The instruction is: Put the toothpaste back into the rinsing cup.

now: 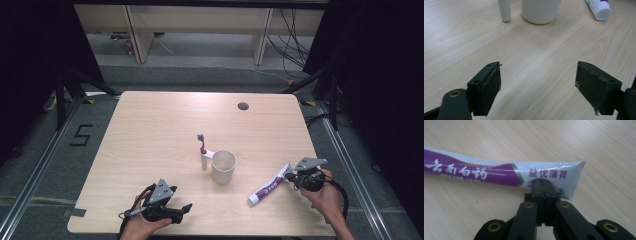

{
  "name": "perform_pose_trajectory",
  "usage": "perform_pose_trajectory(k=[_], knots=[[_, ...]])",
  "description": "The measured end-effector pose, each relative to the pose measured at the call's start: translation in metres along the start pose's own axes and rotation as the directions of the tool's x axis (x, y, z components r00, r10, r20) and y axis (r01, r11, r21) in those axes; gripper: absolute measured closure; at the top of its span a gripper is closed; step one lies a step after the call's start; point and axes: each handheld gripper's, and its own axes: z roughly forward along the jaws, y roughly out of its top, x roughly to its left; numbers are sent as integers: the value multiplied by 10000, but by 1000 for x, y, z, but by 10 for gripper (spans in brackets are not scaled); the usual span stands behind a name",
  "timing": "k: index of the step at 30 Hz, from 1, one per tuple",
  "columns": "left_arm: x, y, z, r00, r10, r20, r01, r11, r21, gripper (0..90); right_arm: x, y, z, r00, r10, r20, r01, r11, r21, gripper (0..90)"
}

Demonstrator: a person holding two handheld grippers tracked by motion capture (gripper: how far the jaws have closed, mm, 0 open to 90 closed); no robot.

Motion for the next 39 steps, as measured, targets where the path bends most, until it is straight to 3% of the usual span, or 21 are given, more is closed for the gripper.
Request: perform_pose_trajectory(k=[3,5,8,9,11,13,14,15,16,22,24,25,26,29,31,34,35,37,38,39], knots=[[1,0,-1,9997,240,59,-241,9996,160,202,0,6,8,9992,402,-17,-402,9990,-216,900],[1,0,-1,9998,183,38,-183,9997,139,202,-1,12,11,9990,410,-153,-408,9990,167,900],[1,0,-1,9997,239,50,-239,9996,155,202,-2,20,18,9997,222,-59,-222,9997,52,900],[1,0,-1,9997,217,59,-218,9996,151,203,0,22,20,9991,398,-153,-397,9992,30,900],[0,0,0,10000,12,43,-12,10000,3,203,-1,28,24,9999,50,-130,-48,9999,120,900],[1,0,-1,9997,226,-17,-226,9996,149,202,1,33,27,9999,27,-144,-25,9999,164,900],[0,0,-1,9997,225,51,-226,9996,152,202,3,36,29,9996,181,-223,-178,9997,150,900],[-1,0,0,9999,87,79,-87,10000,36,202,4,38,31,9993,148,-331,-141,9997,192,900],[1,0,-1,9997,243,76,-244,9996,163,203,5,40,33,9996,108,-243,-103,9997,210,900],[-1,0,0,9999,103,89,-103,9999,56,202,9,56,42,9997,-192,-169,198,9993,329,895],[-1,-1,0,9999,122,104,-122,9999,-13,203,12,61,46,9995,-168,-269,177,9992,345,892],[0,0,-2,9995,284,129,-286,9994,174,203,13,63,48,9994,-228,-256,236,9992,307,890],[-1,0,-1,9999,99,129,-99,10000,0,203,15,66,49,9994,-169,-286,180,9990,402,886],[1,0,-2,9995,316,30,-316,9994,166,203,16,70,52,9990,-316,-328,332,9983,482,876],[0,-1,-2,9997,192,135,-193,9998,63,203,16,72,52,9988,-327,-372,349,9977,585,867],[0,0,-2,9998,183,28,-183,9998,69,203,15,71,53,9990,-242,-377,260,9984,503,818],[0,0,-3,9998,170,48,-170,9998,49,203,15,71,49,9985,16,-540,20,9978,664,780],[2,0,-3,9995,310,-29,-310,9993,190,203,15,70,44,9989,331,-326,-318,9987,401,712],[1,0,-2,9999,100,-36,-100,9999,-11,203,16,71,39,9973,666,-322,-651,9969,437,664],[2,0,-3,9998,201,24,-201,9997,104,203,17,70,36,9959,829,-358,-814,9959,398,615]])
